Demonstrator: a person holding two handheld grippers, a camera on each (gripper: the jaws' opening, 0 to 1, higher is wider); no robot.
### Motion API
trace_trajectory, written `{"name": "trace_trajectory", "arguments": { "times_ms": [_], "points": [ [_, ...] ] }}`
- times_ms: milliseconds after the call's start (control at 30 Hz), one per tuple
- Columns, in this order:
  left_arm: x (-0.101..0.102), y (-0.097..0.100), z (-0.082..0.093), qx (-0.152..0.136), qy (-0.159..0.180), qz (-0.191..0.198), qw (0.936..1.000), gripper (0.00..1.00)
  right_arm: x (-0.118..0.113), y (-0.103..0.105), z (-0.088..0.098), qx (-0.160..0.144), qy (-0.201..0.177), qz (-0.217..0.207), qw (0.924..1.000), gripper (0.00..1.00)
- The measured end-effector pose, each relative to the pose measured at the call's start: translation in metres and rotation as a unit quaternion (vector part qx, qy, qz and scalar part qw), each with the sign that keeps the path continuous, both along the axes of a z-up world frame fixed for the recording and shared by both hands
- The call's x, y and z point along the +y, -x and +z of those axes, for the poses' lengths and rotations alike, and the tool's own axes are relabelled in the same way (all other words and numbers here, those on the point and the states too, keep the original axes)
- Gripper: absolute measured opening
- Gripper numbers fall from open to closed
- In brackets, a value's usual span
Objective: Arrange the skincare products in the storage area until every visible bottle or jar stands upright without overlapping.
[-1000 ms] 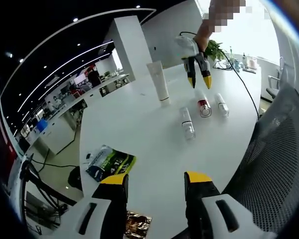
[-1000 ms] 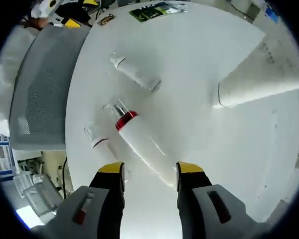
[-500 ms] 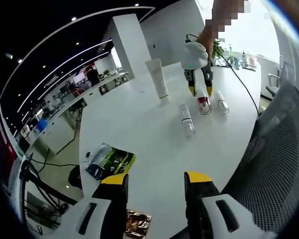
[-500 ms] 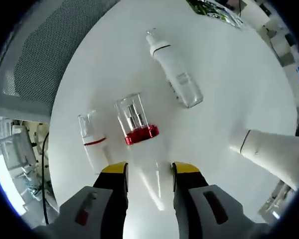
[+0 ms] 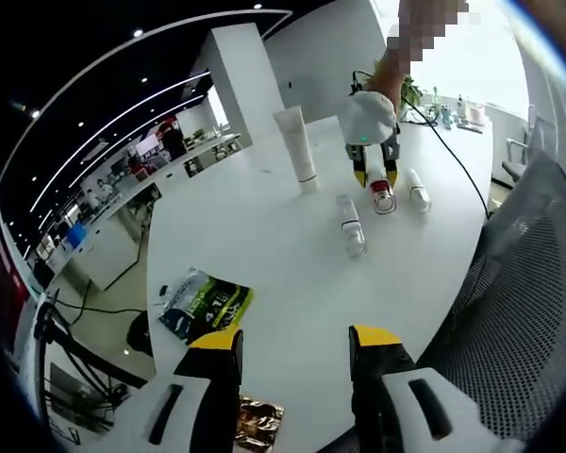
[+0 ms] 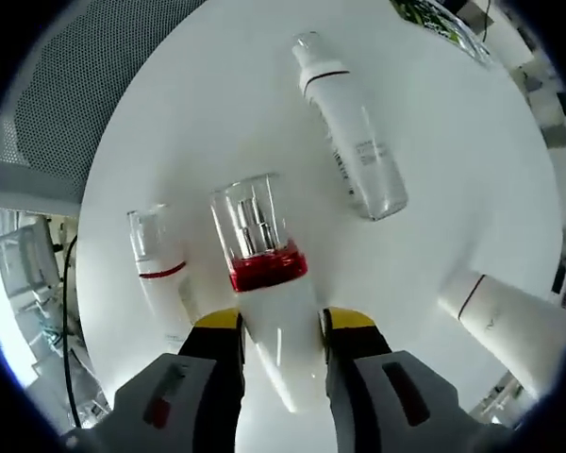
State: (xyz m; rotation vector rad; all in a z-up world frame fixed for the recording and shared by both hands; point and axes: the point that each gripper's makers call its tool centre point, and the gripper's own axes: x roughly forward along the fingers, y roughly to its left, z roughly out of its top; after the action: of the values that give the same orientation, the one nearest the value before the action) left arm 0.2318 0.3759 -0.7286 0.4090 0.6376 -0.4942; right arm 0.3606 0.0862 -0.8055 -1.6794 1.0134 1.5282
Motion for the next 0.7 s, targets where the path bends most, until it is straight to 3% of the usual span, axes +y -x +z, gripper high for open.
{"name": "trace_trajectory", "arguments": {
  "times_ms": [67, 500, 700],
  "points": [
    [-0.0002, 0.0002, -0.0007, 0.002, 0.0, 0.0, 1.0, 0.46, 0.0004, -0.0015, -0.0007, -0.012, -0.001, 0.016, 0.9998, 0.31],
    [-0.0014, 0.0031, -0.0065, 0.016, -0.006, -0.006, 0.9998, 0.46, -0.0007, -0.0024, -0.001, -0.004, -0.033, -0.036, 0.9988, 0.31],
    [-0.0004, 0.003, -0.0067, 0.016, -0.007, -0.004, 0.9998, 0.46, -0.0013, 0.001, -0.0004, -0.006, -0.025, -0.018, 0.9995, 0.27]
  ]
}}
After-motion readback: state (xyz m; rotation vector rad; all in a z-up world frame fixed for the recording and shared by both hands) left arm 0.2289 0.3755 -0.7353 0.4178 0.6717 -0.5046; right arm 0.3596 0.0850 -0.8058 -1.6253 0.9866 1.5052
